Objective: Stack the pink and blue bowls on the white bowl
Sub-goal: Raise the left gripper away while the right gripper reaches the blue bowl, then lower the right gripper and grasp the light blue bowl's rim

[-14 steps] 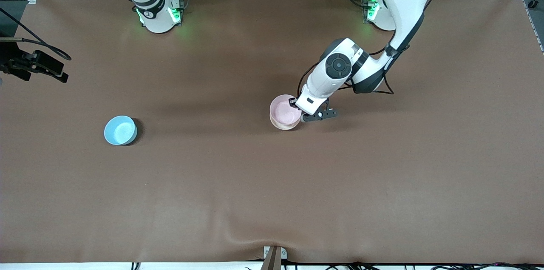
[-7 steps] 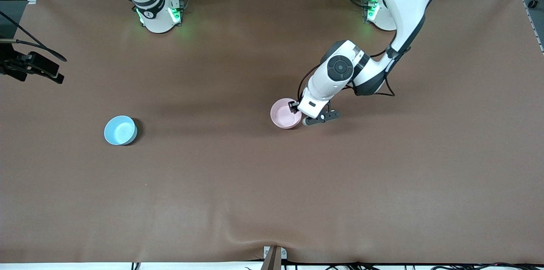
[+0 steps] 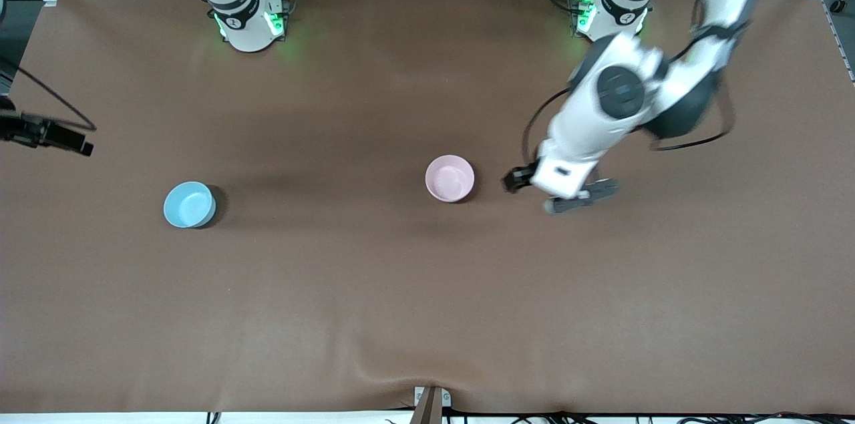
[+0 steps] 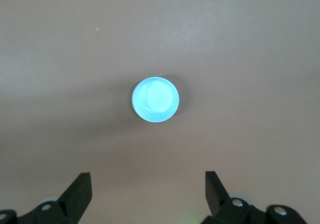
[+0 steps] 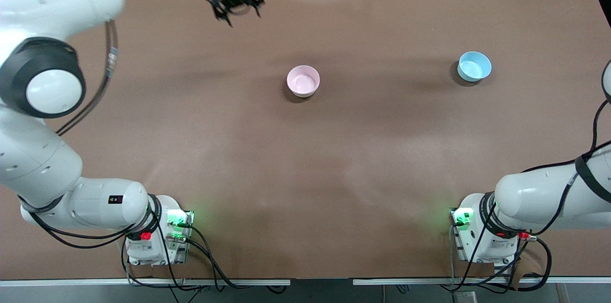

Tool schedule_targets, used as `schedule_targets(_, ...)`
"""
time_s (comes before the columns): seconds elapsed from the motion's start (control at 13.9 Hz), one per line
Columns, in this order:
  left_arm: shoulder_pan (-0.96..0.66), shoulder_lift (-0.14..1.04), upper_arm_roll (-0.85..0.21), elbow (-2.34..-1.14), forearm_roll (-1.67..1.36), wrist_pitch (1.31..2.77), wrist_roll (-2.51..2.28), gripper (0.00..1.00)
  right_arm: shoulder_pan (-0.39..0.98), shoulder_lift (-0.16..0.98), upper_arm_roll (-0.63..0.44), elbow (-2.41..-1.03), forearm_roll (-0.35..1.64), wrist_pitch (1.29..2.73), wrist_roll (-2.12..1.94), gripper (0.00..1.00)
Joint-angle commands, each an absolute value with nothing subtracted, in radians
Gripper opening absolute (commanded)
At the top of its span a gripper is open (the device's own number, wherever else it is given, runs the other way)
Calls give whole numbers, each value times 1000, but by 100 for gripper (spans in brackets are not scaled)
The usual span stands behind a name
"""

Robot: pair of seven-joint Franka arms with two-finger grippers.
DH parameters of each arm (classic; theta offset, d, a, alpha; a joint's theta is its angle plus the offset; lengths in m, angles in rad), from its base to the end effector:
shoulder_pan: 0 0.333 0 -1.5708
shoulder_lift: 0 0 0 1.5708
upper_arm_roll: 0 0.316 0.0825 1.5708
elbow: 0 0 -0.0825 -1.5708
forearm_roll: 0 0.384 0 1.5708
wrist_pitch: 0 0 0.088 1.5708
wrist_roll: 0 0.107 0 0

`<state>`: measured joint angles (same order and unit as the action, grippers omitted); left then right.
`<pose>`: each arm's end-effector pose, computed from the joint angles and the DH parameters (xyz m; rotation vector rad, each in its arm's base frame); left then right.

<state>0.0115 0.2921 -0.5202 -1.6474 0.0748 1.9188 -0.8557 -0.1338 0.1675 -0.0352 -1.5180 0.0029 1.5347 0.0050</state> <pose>0.5754 -0.2797 0.4633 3.0282 0.5225 -0.0485 0.5877 -0.0984 0.5499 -3.1116 0.2715 0.2354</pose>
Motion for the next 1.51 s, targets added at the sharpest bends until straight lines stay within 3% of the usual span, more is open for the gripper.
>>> schedule_targets(0.0, 63, 264, -529, -1513, 92, 1739, -798, 100, -208, 233, -17, -1520, 11, 1546, -70, 100)
schedule_targets(0.57, 195, 100, -519, -1502, 91, 1678, -618, 100, -276, 238, -14, -1894, 28, 1955, -150, 100)
schedule_targets(0.79, 103, 66, -338, -1502, 78, 1649, -450, 100, -272, 239, -15, -2012, 43, 2113, -202, 100)
schedule_targets(1.0, 26, 31, -200, -1505, 29, 1580, -329, 100, -265, 264, -14, -2104, 43, 2291, -202, 86)
schedule_targets(1.15, 3, 11, -146, -1511, 26, 1542, -269, 100, -253, 290, -14, -2105, 43, 2313, -202, 67)
schedule_targets(1.43, -46, -57, -56, -1563, 23, 1499, -187, 100, -252, 353, -14, -2109, 43, 2413, -204, 63)
